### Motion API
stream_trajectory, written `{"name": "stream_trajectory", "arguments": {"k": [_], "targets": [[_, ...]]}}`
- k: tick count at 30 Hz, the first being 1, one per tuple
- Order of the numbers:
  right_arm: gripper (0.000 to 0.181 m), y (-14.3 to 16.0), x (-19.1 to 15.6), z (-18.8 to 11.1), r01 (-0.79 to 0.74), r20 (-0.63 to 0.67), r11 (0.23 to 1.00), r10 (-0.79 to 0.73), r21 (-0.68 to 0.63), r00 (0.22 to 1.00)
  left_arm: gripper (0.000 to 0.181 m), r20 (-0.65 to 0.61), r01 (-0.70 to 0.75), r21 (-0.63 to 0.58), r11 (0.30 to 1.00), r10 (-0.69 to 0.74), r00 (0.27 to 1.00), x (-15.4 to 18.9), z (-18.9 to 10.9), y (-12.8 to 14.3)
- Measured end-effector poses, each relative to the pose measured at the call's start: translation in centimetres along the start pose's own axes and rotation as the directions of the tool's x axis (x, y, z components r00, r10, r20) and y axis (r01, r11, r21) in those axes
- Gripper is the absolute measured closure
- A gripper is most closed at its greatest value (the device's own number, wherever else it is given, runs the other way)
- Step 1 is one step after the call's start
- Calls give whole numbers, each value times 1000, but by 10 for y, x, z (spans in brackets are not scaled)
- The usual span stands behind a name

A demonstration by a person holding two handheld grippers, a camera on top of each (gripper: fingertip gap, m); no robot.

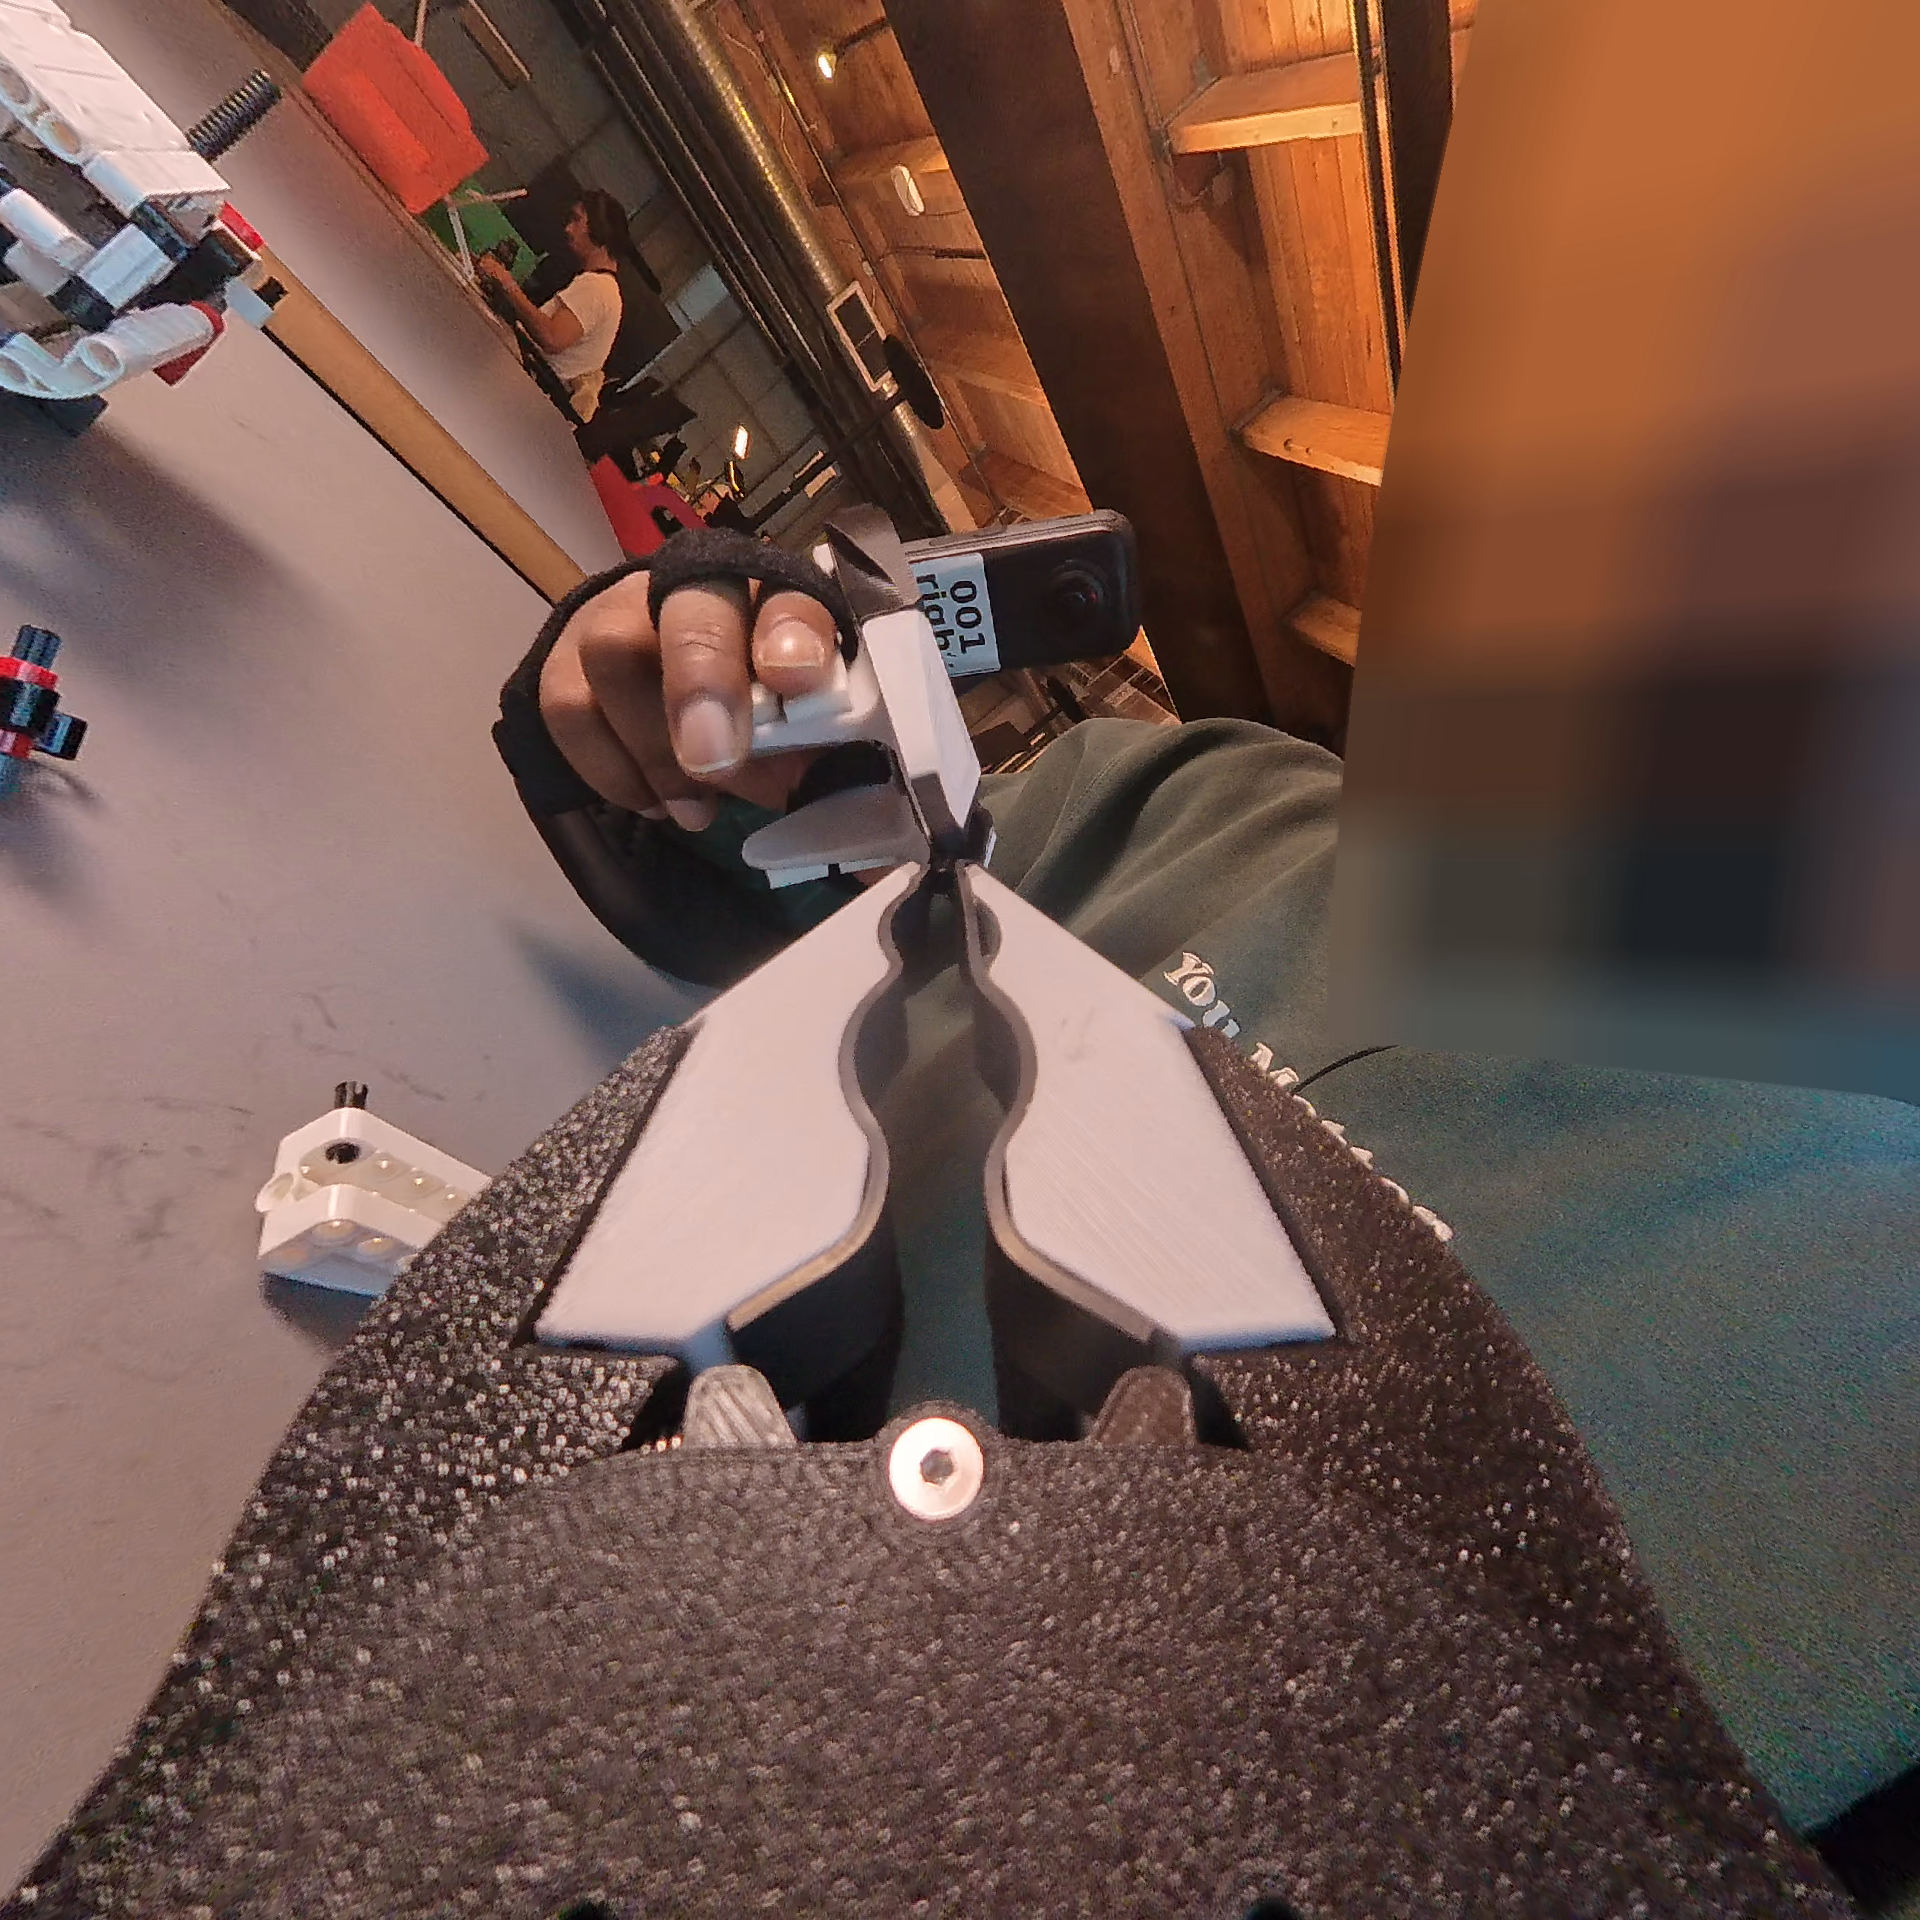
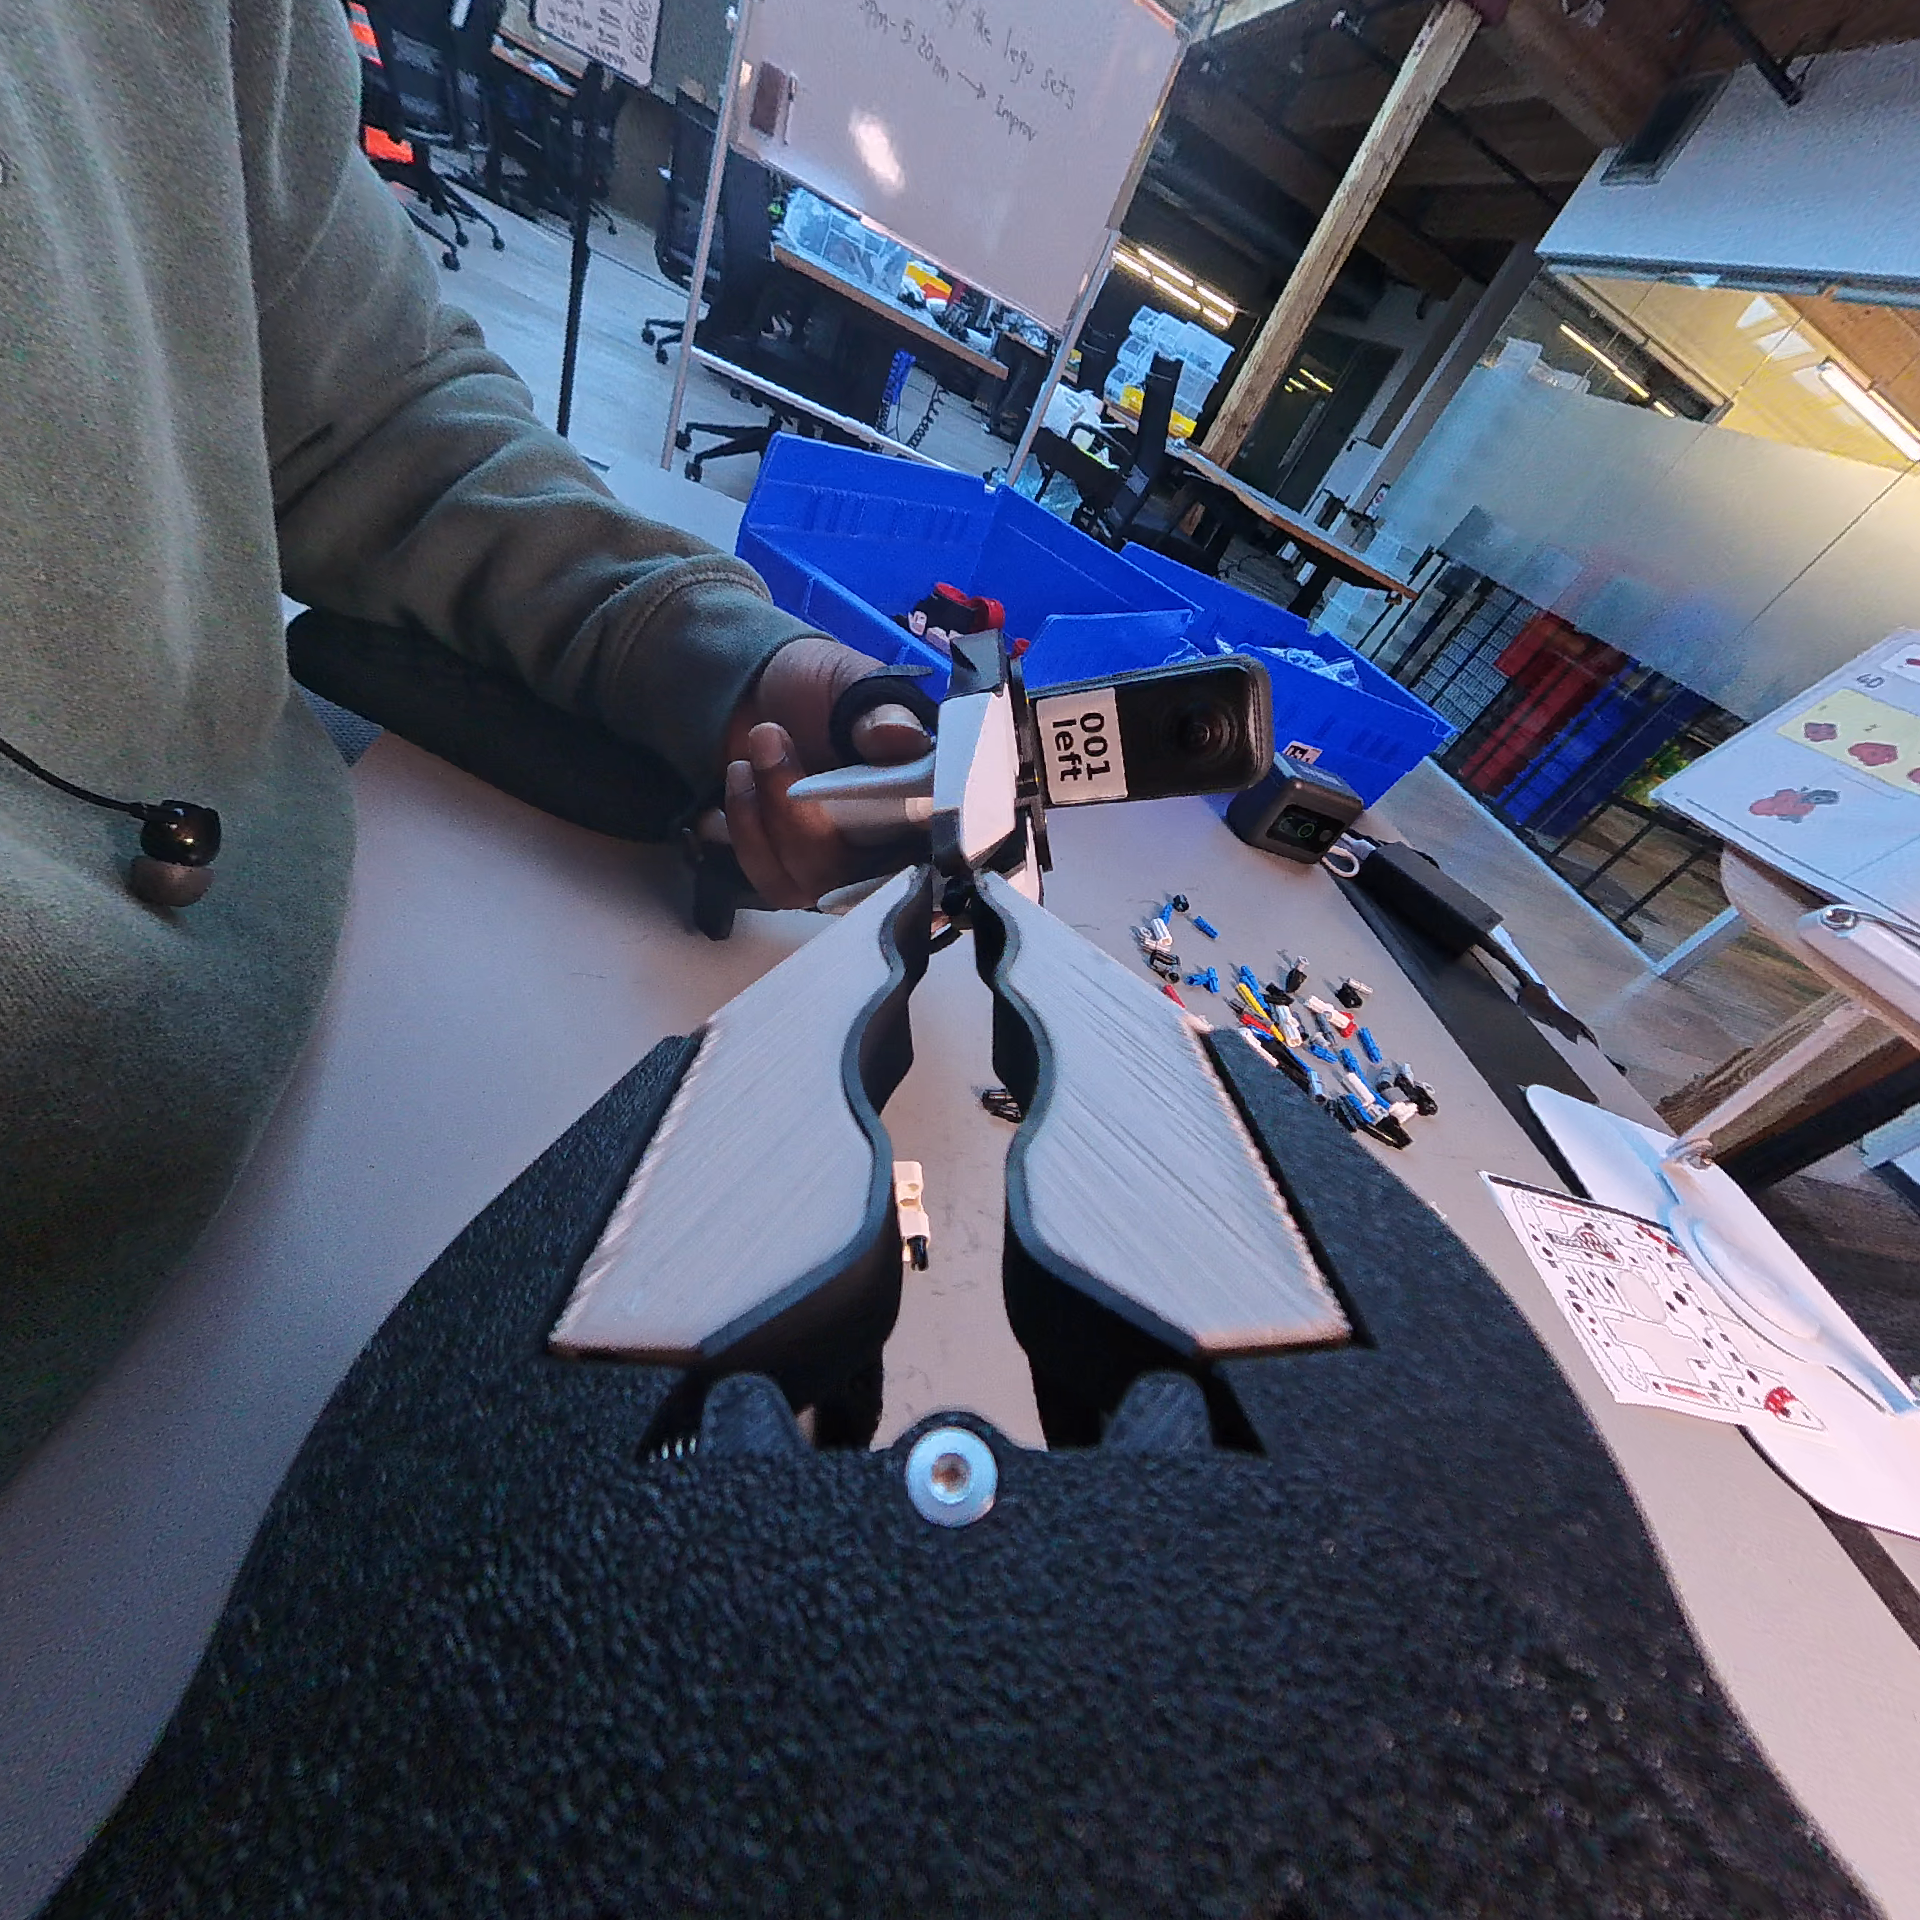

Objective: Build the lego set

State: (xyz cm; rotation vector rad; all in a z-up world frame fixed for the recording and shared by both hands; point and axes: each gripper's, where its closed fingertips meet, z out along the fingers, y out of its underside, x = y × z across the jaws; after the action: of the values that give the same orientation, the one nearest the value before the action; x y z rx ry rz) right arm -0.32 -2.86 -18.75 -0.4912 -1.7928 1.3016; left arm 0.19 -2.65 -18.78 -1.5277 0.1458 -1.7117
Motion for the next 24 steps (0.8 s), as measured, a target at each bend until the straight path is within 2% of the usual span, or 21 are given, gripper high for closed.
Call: {"name": "stream_trajectory", "arguments": {"k": [24], "targets": [[177,8,4,1,28,-31,998,-30,-47,999,177,17,13,16,1000,-13,1000,-4,0,-2]]}}
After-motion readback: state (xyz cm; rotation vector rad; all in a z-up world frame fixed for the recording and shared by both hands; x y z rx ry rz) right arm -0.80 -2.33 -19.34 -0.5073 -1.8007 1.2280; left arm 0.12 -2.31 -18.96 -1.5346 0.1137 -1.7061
